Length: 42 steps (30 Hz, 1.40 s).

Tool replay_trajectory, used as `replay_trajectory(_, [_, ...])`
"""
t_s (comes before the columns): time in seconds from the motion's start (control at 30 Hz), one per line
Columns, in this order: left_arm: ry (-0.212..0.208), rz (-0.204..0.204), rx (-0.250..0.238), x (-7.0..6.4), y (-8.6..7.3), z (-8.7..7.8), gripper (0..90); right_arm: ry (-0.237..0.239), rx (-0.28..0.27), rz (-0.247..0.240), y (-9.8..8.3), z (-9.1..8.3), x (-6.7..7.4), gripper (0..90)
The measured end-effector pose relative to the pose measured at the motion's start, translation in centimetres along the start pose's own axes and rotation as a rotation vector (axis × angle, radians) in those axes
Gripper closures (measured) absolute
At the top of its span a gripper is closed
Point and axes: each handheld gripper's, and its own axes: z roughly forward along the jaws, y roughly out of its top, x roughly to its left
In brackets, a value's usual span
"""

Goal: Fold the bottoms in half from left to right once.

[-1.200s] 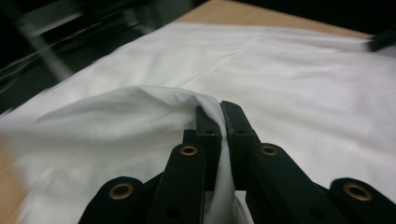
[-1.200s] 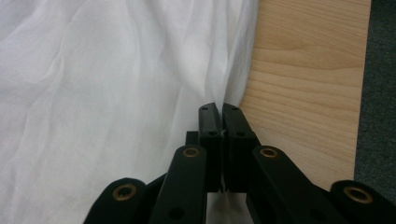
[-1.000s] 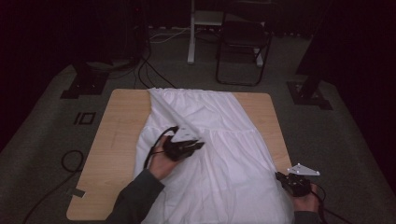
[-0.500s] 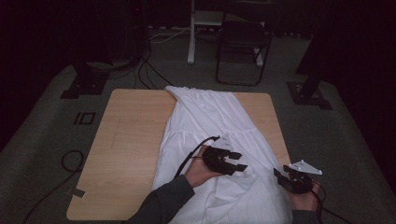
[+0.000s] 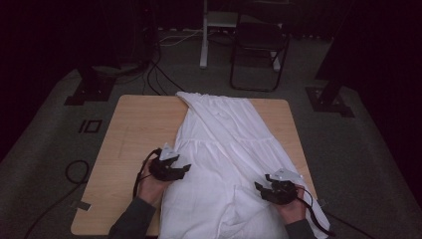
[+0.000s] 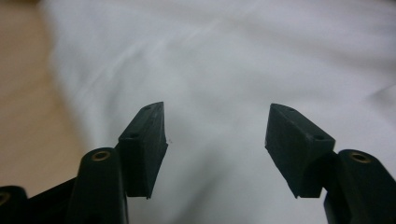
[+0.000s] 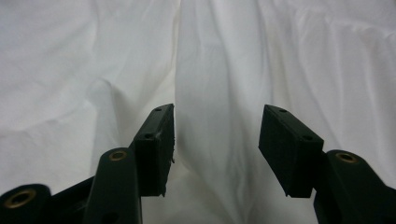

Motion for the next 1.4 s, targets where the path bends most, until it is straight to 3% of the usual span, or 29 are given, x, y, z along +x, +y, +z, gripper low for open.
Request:
replay_trajectory(0.07, [0.013,-0.026,0.019,0.7,-0.9,0.2,37.9,0.001,0.017,-0.009,0.0,0.4,0.1,50.0])
replay_trajectory(0.1, [0.04,-0.057,0.069,1.7,-2.2,0.7,36.8,0.01,0.018,-0.01,0.0,0.4,0.0,55.0])
replay_trajectory(0.13, [0.039,-0.077,0.08,2.0,-2.5,1.0,36.3,0.024,0.02,-0.007,0.0,0.4,-0.1,62.0])
replay_trajectory(0.2, [-0.01,-0.109,0.09,2.2,-2.8,1.5,36.0,0.037,0.025,-0.019,0.1,0.3,-0.2,77.6])
replay_trajectory(0.27, [-0.028,-0.104,0.095,2.0,-2.7,1.9,39.3,0.03,0.025,-0.029,0.2,0.2,-0.2,87.4])
replay_trajectory(0.3, [-0.094,-0.067,0.081,1.7,-2.6,2.4,51.2,0.023,0.015,-0.032,0.2,0.0,-0.3,88.5])
replay_trajectory(0.37, [-0.104,-0.063,0.048,1.4,-2.4,2.2,83.5,0.0,-0.014,-0.037,0.5,-0.7,-0.5,88.9])
replay_trajectory(0.4, [-0.104,-0.063,0.048,1.4,-2.4,2.2,87.0,0.0,-0.014,-0.037,0.5,-0.7,-0.5,88.9])
replay_trajectory(0.43, [-0.137,-0.071,-0.026,1.0,-1.9,1.1,87.0,-0.011,-0.033,-0.042,0.7,-1.2,-0.6,89.1])
replay_trajectory(0.47, [-0.137,-0.071,-0.026,1.0,-1.9,1.1,87.4,-0.011,-0.033,-0.042,0.7,-1.2,-0.6,89.1])
replay_trajectory(0.5, [-0.219,-0.035,-0.18,0.1,-0.8,-1.4,87.4,-0.038,-0.077,-0.041,1.1,-2.4,-1.1,89.2])
replay_trajectory(0.53, [-0.203,-0.014,-0.194,-0.4,0.0,-2.4,87.4,-0.098,-0.166,-0.009,1.7,-5.1,-2.6,89.4])
replay_trajectory(0.6, [-0.125,0.011,-0.151,-1.0,1.2,-3.0,86.1,-0.138,-0.254,0.069,1.8,-7.7,-4.8,89.4])
replay_trajectory(0.63, [-0.086,0.034,-0.126,-1.3,1.4,-2.8,84.5,-0.175,-0.268,0.093,1.6,-8.4,-5.8,89.4])
replay_trajectory(0.67, [-0.086,0.034,-0.126,-1.3,1.4,-2.8,79.9,-0.175,-0.268,0.093,1.6,-8.4,-5.8,89.4])
replay_trajectory(0.7, [-0.072,0.033,-0.08,-2.2,1.2,-1.2,63.3,-0.285,-0.184,0.124,0.0,-7.8,-8.1,89.1])
replay_trajectory(0.73, [-0.079,0.034,-0.067,-2.6,1.0,-0.5,59.0,-0.29,-0.153,0.147,-0.8,-7.2,-8.6,89.0])
replay_trajectory(0.83, [-0.062,0.054,0.004,-4.0,0.3,2.3,45.6,-0.238,-0.032,0.223,-4.1,-4.1,-10.1,88.4])
replay_trajectory(0.9, [-0.027,0.101,0.079,-4.7,-0.3,4.5,45.8,-0.188,0.039,0.233,-5.5,-2.4,-10.6,87.6])
replay_trajectory(0.93, [-0.003,0.122,0.097,-4.9,-0.5,5.0,52.1,-0.185,0.058,0.228,-5.7,-1.8,-10.8,87.6])
replay_trajectory(0.97, [0.004,0.134,0.075,-4.8,-0.5,5.3,59.3,-0.185,0.062,0.226,-5.7,-1.7,-10.8,87.6])
replay_trajectory(1.0, [0.016,0.139,0.079,-4.6,-0.4,5.4,73.7,-0.187,0.063,0.222,-5.5,-1.6,-10.9,87.7])
replay_trajectory(1.07, [0.1,0.159,0.097,-4.0,0.1,5.6,86.5,-0.194,0.075,0.207,-5.2,-1.3,-10.7,88.0])
replay_trajectory(1.1, [0.135,0.17,0.099,-3.5,0.2,5.8,86.9,-0.191,0.075,0.202,-5.0,-1.1,-10.6,88.0])
replay_trajectory(1.2, [0.194,0.123,0.113,-0.7,1.0,6.3,87.8,-0.188,0.085,0.177,-4.3,-0.3,-10.3,88.0])
replay_trajectory(1.23, [0.194,0.123,0.113,-0.7,1.0,6.3,88.0,-0.188,0.085,0.177,-4.3,-0.3,-10.3,88.0])
replay_trajectory(1.27, [0.237,0.085,0.121,1.4,1.7,6.7,88.1,-0.16,0.082,0.168,-3.6,0.5,-10.3,87.9])
replay_trajectory(1.3, [0.279,0.069,0.131,2.6,2.3,7.1,88.3,-0.148,0.076,0.166,-3.3,0.8,-10.3,87.9])
replay_trajectory(1.4, [0.332,0.037,0.151,5.2,3.7,8.2,88.3,-0.136,0.068,0.16,-1.9,2.4,-10.4,87.9])
